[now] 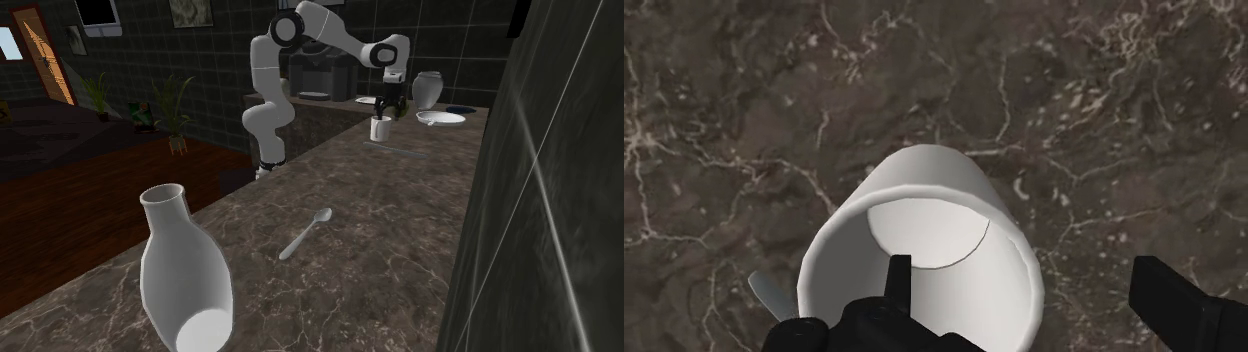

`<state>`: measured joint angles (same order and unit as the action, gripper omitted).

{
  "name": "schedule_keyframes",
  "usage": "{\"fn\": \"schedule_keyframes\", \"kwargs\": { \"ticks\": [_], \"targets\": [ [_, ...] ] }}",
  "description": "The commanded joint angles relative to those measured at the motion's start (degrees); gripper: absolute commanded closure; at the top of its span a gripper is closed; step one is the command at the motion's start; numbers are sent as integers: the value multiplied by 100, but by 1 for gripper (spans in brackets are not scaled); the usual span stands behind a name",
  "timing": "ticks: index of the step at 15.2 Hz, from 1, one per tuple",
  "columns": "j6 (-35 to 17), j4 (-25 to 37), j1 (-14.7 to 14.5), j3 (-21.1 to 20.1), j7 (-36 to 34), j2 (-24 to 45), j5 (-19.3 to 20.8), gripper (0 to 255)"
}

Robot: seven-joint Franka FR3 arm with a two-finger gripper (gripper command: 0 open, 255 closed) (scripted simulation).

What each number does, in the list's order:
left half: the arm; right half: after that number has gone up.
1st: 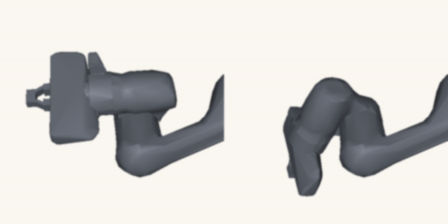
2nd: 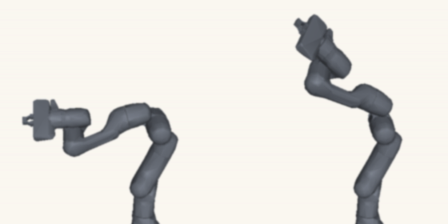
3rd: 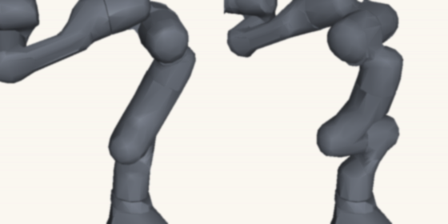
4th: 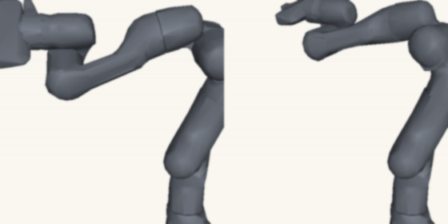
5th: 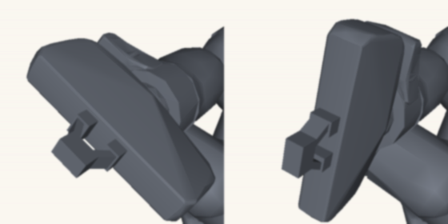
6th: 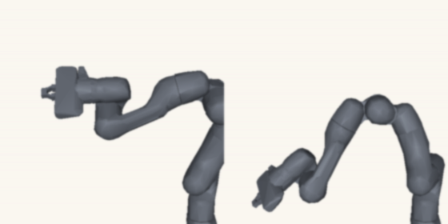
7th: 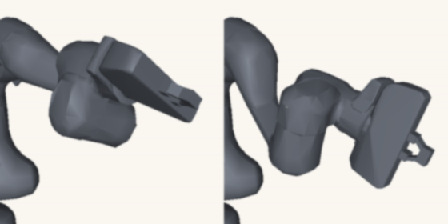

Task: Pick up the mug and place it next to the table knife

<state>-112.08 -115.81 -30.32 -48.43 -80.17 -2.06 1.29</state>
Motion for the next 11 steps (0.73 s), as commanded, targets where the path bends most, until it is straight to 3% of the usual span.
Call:
{"fn": "schedule_keyframes", "kwargs": {
  "ticks": [1, 3, 11],
  "targets": [
    [286, 247, 0, 5, 30, -55, -46, 0],
    [625, 548, 4, 15, 65, -114, -92, 0],
    [625, 548, 3, 16, 65, -114, -92, 0]
  ]
}}
